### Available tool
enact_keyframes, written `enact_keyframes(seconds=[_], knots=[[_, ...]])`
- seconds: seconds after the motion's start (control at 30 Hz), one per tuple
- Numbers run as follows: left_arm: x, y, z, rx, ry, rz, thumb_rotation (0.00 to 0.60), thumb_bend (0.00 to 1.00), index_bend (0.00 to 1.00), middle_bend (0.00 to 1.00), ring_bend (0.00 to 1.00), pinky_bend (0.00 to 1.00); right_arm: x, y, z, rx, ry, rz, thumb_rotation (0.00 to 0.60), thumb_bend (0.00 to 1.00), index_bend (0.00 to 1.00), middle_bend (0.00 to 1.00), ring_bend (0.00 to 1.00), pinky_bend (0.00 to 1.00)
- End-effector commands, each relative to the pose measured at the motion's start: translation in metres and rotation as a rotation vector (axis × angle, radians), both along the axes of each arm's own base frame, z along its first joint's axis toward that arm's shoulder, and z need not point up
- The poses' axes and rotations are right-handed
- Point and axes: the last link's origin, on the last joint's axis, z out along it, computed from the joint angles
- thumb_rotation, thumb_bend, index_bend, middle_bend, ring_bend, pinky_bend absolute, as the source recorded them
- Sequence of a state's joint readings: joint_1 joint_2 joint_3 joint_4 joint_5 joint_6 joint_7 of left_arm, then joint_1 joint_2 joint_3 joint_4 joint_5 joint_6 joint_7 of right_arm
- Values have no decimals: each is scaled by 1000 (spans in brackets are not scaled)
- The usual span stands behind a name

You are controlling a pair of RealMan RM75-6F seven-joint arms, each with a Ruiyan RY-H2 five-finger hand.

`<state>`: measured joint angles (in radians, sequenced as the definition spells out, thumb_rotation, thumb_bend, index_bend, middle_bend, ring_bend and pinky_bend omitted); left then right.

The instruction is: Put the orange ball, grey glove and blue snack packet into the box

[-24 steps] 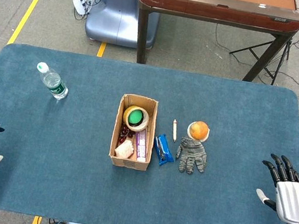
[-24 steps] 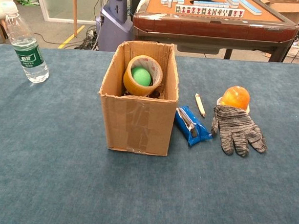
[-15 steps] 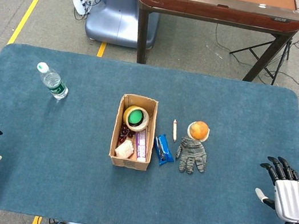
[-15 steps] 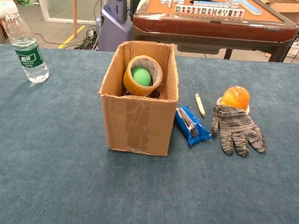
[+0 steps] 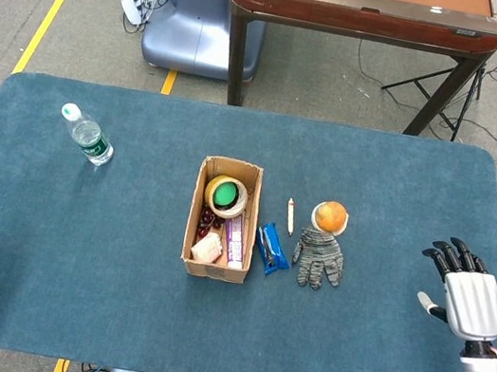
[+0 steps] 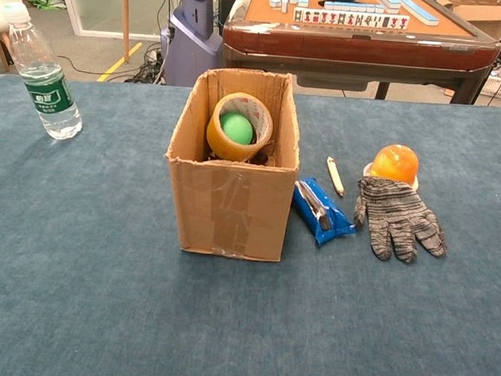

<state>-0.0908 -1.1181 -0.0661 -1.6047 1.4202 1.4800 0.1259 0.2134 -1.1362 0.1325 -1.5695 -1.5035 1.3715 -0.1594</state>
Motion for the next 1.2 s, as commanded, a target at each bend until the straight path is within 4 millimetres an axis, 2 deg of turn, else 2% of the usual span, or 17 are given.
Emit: enact_keyframes(seconds=[0.03,0.27,0.67,1.1,1.2], knots=[[1,-1,2,9,-6,-5,600,117,315,355,272,398,17,-37,7,30,58,-12,600,0,326,249,143,323],[-1,-2,6,22,-7,1,600,117,280,359,273,399,28,-91,4,88,120,-42,600,0,326,249,155,323],[-3,-4,9,29,0,21,600,118,280,360,272,399,37,-147,-36,176,206,-64,600,0,326,249,155,323],[-3,-6,15,36,-7,30,600,117,280,360,272,399,53,-172,-85,257,273,-53,600,0,326,249,155,321],[-2,-7,16,39,-8,30,600,117,280,360,272,399,57,-175,-95,265,288,-47,600,0,326,249,155,295]])
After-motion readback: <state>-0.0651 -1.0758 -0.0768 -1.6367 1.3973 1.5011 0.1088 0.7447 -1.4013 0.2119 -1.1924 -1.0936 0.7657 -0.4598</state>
